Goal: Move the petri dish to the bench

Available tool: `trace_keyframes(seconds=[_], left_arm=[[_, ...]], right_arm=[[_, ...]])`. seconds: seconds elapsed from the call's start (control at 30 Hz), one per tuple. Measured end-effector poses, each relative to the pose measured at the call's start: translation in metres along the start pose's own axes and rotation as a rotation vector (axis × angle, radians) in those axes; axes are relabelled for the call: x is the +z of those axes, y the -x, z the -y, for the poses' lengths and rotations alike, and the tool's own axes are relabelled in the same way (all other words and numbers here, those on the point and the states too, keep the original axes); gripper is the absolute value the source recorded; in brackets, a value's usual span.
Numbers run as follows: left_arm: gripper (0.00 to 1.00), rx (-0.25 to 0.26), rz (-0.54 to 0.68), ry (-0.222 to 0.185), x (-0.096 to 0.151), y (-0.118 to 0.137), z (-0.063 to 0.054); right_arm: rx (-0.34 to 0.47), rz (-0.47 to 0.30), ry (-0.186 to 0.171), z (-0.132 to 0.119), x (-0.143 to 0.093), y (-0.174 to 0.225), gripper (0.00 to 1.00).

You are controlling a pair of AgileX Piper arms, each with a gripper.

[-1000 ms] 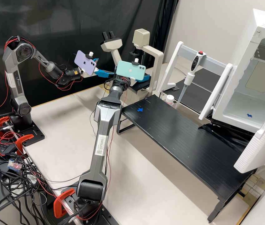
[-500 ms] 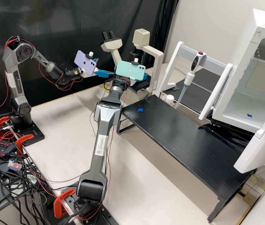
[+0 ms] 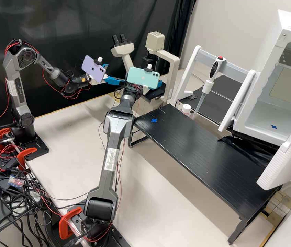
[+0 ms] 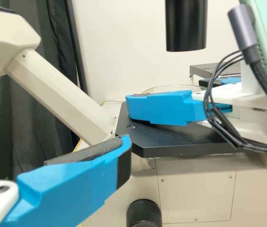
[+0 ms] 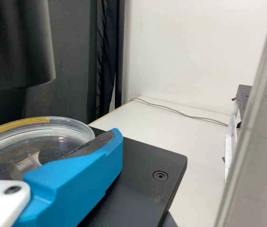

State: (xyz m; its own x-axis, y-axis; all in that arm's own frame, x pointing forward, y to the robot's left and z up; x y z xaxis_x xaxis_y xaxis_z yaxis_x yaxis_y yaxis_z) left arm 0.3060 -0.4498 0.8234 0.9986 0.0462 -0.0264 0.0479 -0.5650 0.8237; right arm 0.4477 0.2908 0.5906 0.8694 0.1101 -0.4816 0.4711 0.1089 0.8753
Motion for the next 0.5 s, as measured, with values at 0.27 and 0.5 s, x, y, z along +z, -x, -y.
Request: trace_keyframes(seconds=[0.27, 0.5], left_arm=[[1.0, 0.0, 0.0, 0.0, 0.0, 0.0, 0.0], [1.0, 0.0, 0.0, 0.0, 0.0, 0.0, 0.0]], right_arm=[[-0.013, 0.01, 0.004, 0.0, 0.002, 0.005, 0.0], [-0.018, 0.016, 0.006, -0.002, 0.002, 0.011, 0.0]])
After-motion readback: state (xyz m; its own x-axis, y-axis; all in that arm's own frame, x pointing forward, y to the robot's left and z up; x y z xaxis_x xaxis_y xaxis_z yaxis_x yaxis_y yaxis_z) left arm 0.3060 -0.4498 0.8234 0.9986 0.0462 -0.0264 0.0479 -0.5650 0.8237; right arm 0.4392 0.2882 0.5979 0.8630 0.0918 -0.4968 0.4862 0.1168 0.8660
